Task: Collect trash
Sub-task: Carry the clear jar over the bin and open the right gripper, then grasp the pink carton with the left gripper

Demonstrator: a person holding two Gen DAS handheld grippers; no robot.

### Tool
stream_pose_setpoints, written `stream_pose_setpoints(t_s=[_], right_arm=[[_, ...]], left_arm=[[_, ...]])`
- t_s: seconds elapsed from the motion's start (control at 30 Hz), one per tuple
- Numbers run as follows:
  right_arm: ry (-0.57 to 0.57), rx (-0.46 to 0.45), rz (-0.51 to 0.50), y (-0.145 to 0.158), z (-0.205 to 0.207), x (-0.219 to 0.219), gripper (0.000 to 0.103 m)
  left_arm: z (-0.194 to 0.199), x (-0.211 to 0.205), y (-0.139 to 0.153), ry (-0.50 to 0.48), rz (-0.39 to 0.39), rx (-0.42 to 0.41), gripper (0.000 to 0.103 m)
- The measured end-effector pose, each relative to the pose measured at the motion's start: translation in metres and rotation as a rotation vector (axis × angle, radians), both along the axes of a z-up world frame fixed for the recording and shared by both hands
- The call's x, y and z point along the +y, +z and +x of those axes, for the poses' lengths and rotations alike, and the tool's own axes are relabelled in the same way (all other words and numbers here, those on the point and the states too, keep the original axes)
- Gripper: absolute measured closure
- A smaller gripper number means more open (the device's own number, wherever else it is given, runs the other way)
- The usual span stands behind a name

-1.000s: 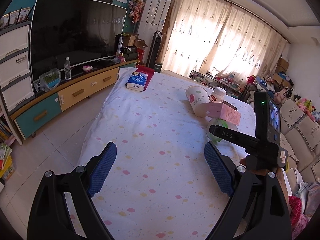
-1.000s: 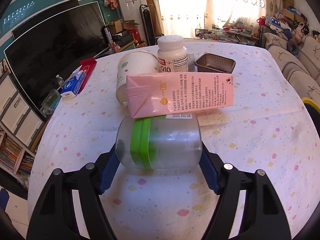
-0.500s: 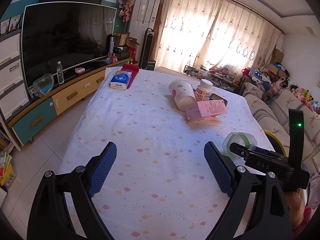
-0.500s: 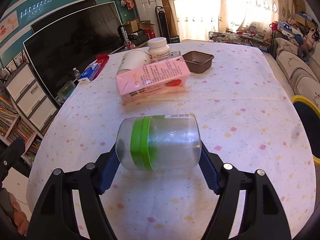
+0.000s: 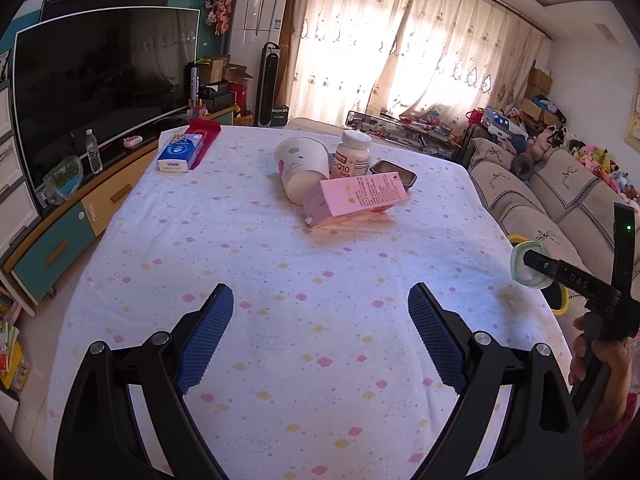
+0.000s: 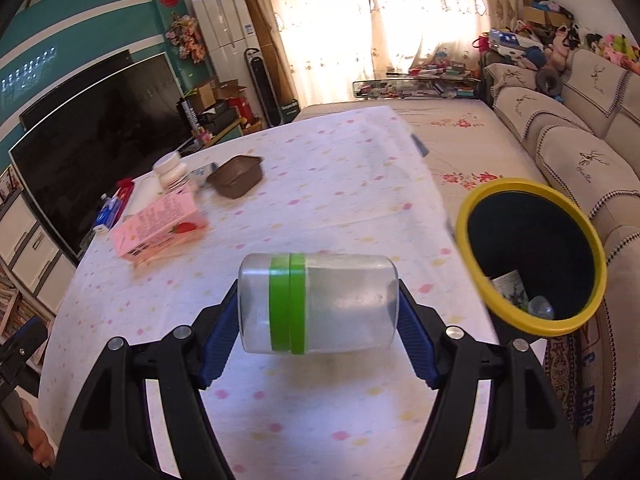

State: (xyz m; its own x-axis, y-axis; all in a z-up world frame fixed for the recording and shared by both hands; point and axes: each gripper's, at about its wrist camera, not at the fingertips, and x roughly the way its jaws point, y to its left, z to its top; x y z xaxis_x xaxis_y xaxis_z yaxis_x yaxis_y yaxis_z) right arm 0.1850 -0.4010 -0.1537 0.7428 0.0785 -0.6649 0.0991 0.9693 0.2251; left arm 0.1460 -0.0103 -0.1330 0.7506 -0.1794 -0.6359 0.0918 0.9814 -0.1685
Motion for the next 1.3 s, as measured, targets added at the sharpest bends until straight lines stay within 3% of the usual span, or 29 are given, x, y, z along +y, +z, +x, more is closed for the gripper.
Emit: stream_pose_setpoints(t_s=[0.37, 0.63, 0.67, 0.97, 1.3], right_arm=[[-0.214, 0.035, -0.034, -0.022, 0.018, -0.132, 0.036], [-0.288, 0.116, -0.022, -0.056, 0.05, -0.178, 0.035], [-0.298, 0.122, -0.005, -0.059, 0.052, -0.183, 0.03], [-0.329, 0.078, -0.007, -0.052, 0.045, -0.181, 0.024], [-0.281, 0.086, 0.014, -0.055, 0.054, -0.162, 0.024]], left_arm=[[0.025, -0.045, 0.001, -0.032, 0.026, 0.017, 0.015], [0.044, -0.067, -0.006, -0.06, 0.051, 0.049, 0.015], [0.045, -0.067, -0.008, -0.064, 0.057, 0.051, 0.015], [0.072, -0.069, -0.01, -0.089, 0.116, 0.043, 0.015], [0.126, -0.06, -0.009, -0.132, 0.26, 0.009, 0.015]])
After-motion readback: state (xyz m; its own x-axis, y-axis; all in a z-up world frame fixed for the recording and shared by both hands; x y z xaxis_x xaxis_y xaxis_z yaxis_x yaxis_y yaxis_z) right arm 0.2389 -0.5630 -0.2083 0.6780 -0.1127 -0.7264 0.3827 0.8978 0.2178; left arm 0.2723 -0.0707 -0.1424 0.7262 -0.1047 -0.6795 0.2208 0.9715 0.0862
